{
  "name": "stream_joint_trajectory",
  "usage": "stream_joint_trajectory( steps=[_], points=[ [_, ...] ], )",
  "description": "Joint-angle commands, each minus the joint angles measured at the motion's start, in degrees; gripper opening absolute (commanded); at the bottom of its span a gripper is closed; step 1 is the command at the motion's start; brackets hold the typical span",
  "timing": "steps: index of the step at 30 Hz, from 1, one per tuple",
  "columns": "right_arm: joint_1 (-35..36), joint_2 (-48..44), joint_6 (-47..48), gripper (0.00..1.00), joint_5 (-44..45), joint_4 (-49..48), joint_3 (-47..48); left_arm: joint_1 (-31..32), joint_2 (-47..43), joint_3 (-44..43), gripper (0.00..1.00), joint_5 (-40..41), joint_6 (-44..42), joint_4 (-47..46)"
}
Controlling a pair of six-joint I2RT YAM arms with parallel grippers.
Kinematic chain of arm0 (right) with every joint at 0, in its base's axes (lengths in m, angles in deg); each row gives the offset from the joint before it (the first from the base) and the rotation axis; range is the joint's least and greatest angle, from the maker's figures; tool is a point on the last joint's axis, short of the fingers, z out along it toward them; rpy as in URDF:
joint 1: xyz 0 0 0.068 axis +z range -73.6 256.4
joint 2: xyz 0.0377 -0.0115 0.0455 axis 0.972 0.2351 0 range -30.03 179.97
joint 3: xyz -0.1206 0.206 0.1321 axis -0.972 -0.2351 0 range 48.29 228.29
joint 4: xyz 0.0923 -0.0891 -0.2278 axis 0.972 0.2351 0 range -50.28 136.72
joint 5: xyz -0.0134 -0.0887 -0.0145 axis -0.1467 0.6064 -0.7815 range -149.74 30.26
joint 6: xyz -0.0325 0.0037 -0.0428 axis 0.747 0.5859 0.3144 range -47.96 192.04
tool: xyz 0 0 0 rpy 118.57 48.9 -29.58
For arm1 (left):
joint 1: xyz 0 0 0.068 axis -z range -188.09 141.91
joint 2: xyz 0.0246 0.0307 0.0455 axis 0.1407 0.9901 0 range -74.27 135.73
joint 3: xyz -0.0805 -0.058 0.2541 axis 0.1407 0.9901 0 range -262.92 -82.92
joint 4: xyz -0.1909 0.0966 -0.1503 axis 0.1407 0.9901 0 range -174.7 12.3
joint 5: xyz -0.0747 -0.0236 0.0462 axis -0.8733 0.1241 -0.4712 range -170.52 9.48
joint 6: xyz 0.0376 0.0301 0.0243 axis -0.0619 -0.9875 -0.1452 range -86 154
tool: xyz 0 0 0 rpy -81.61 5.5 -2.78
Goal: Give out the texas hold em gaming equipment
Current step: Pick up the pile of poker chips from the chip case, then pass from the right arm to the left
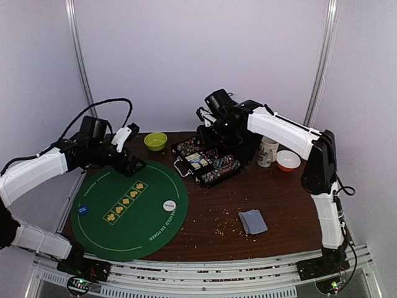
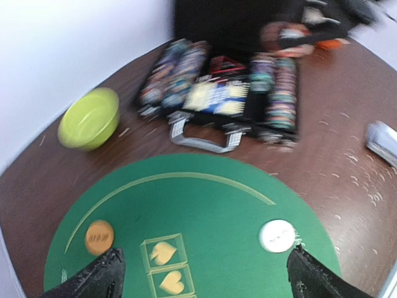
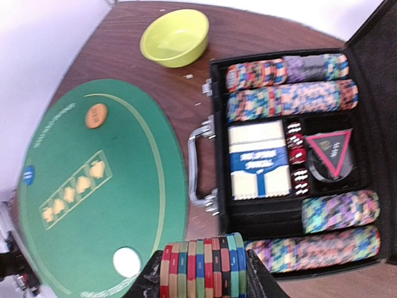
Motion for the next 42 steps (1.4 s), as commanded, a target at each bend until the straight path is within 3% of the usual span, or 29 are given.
stream_joint_trajectory(
  steps=[1,3,7,15,22,30,36,42],
  points=[
    [0.88,-7.28,-4.84,0.0,-12.05,-2.85,-7.21,13.88,-2.97,-2.85,0.96,-1.69,-14.6,-3.23],
    [1.81,-10.23,-6.12,0.0,-14.89,-4.44,-11.34,17.75,-4.85,-1.46,0.98,-2.51,-19.42,-6.67],
    [4.2,-15.16,-9.36,0.0,-21.69,-8.28,-19.33,18.92,-7.06,2.79,0.98,-3.64,-22.68,-16.47],
    [8.02,-22.71,-19.16,0.0,-25.84,-23.86,-34.52,23.19,0.46,0.07,0.98,-7.32,-25.67,-14.15],
    [9.44,-22.9,-21.77,0.0,-25.73,-28.3,-36.69,24.9,4.35,-2.19,0.97,-5.89,-26.86,-11.55],
    [9.92,-21.85,-22.68,0.0,-26.31,-29.83,-36.12,25.13,9.61,-5.59,0.71,2.33,-23.61,-12.44],
    [9.92,-21.64,-22.89,0.0,-26.39,-30.13,-35.9,25.15,10.92,-5.96,0.66,4.13,-22.99,-13.3],
    [10.08,-21.42,-23.14,0.0,-26.45,-30.68,-35.9,25.13,11.94,-6.56,0.69,7.25,-22.14,-14.67]
  ],
)
